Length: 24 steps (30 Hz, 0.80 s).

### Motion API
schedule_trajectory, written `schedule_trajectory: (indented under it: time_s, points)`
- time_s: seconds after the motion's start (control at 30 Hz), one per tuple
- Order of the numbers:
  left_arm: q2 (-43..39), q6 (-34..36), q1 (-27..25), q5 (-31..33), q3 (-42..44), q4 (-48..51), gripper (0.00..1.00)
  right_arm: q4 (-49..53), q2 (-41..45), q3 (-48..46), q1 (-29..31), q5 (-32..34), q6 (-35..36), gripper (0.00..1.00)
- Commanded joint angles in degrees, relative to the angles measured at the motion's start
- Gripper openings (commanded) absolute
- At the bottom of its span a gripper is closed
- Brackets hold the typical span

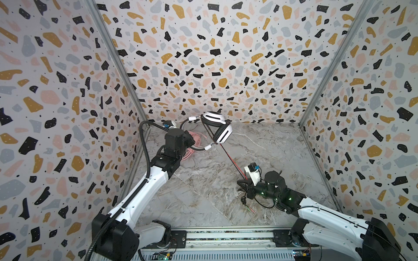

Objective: Wrap the headphones

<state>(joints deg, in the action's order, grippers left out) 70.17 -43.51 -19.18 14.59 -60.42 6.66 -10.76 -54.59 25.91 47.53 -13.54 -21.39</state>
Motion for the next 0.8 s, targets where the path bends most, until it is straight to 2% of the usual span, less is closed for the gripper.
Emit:
schedule_trajectory:
  time_s: [0.0, 0.27, 0.4, 0.47, 0.6, 0.77]
  points:
    - [0.12, -1.92, 0.70, 8.36, -1.76, -5.83, 0.00, 7.14, 1.18, 2.34, 2.04, 2.56, 0.49, 0.04]
    - [4.83, 2.40, 0.68, 10.69, -1.91, -5.05, 0.00, 10.76, -1.37, 6.80, 3.97, 5.51, 0.20, 0.01]
    - [8.05, 5.56, 0.25, 8.24, -3.76, -2.06, 0.00, 13.14, -3.72, 11.97, 4.06, 6.92, 3.00, 0.00]
    - [9.62, 7.42, -1.69, 9.02, -5.45, -0.47, 0.00, 15.30, -4.46, 15.55, 4.05, 8.00, 5.08, 0.00]
    - [11.64, 11.92, -6.29, 14.72, -8.00, 2.44, 0.00, 19.97, -3.96, 22.94, 3.98, 12.66, 9.71, 0.00]
    - [13.44, 16.60, -9.29, 16.58, -9.81, 4.14, 0.00, 26.10, -4.51, 31.53, 3.36, 19.61, 15.14, 0.00]
